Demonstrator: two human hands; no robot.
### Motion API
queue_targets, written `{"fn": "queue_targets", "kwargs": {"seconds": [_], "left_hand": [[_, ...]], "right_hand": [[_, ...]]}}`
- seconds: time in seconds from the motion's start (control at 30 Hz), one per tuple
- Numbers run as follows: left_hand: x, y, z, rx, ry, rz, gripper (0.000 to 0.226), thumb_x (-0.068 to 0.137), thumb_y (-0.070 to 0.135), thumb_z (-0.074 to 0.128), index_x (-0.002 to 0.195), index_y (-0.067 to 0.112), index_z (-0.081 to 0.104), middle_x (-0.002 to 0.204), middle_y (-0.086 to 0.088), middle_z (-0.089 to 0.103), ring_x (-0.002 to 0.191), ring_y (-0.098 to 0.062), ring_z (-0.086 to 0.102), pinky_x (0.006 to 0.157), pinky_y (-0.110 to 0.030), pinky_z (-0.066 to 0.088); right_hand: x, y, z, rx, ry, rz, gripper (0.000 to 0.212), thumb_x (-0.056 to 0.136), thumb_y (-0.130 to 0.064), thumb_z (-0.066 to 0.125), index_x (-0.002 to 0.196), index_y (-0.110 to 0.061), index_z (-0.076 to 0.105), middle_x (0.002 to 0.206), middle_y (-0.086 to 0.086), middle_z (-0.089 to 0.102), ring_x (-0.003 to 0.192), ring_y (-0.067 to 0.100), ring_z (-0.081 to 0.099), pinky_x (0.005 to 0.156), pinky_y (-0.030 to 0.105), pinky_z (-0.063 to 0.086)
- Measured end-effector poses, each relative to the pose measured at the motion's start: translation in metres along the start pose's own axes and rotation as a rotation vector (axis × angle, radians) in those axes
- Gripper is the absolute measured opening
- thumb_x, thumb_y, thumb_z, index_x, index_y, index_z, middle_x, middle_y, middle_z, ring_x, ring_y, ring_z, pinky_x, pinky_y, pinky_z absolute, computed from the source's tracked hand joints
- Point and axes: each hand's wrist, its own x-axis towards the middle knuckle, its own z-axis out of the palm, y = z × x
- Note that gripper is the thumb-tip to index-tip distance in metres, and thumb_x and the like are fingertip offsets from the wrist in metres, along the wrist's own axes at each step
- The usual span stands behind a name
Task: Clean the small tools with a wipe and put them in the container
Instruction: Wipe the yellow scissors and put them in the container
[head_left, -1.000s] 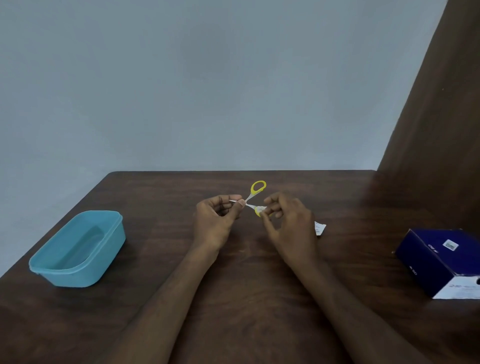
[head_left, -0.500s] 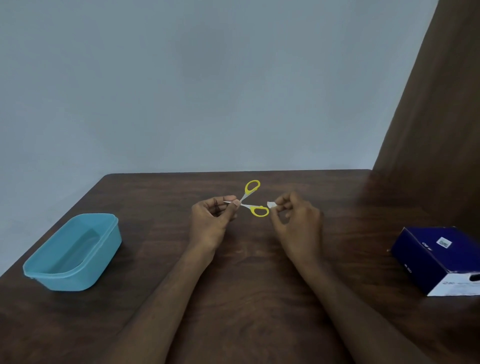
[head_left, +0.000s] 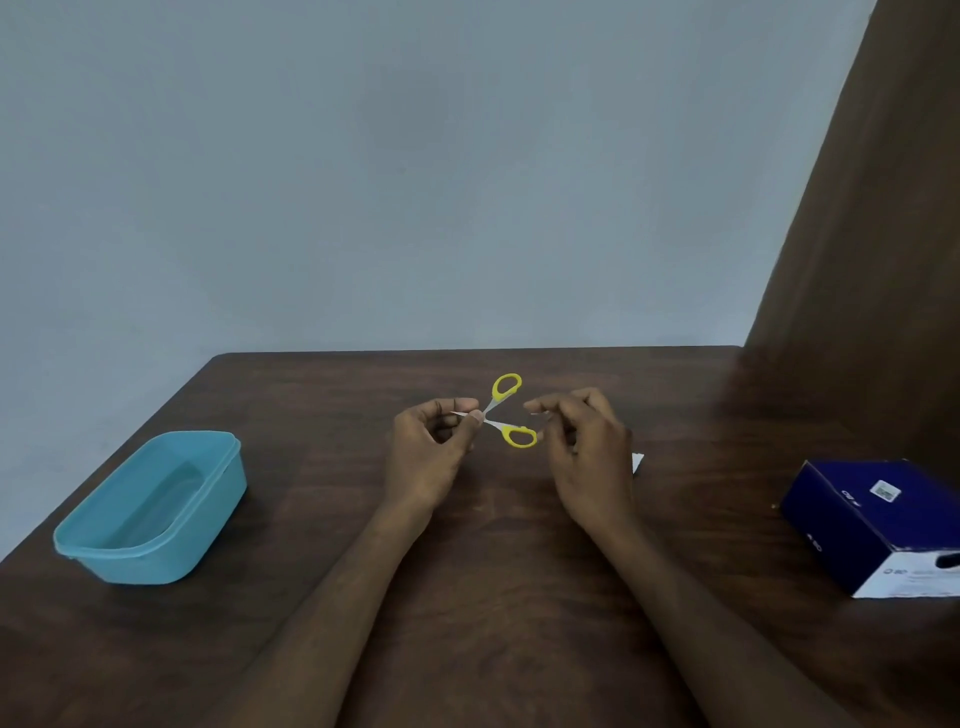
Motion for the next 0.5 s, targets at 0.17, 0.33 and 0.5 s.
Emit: {"fn": "queue_targets", "kwargs": {"seconds": [0.17,0.33,0.5], "left_hand": [[-0.006,0.002,0.003,0.115,-0.103,0.093,0.011,0.093,0.024,0.084,0.103,0.027,0.083,0.079,0.009,0.077,0.081,-0.012,0.075,0.083,-0.037,0.064],[-0.011,0.006,0.003,0.143,-0.168,0.133,0.025,0.095,0.019,0.083,0.119,0.022,0.077,0.079,0.011,0.076,0.077,-0.002,0.071,0.078,-0.018,0.056],[-0.007,0.005,0.002,0.090,-0.095,0.104,0.038,0.096,0.021,0.082,0.131,0.021,0.069,0.085,0.003,0.078,0.083,-0.015,0.077,0.089,-0.032,0.061]], "right_hand": [[0.004,0.003,-0.001,0.033,0.126,0.084,0.028,0.096,-0.002,0.066,0.099,-0.026,0.081,0.102,-0.007,0.064,0.080,0.003,0.071,0.072,0.024,0.060],[0.005,0.003,-0.007,0.045,0.126,0.064,0.016,0.091,-0.012,0.079,0.103,-0.022,0.082,0.100,-0.015,0.067,0.083,0.000,0.073,0.076,0.012,0.055],[0.007,0.009,-0.007,0.126,-0.005,0.217,0.013,0.086,-0.016,0.087,0.088,-0.027,0.079,0.082,-0.013,0.078,0.076,0.003,0.075,0.071,0.016,0.059]]}}
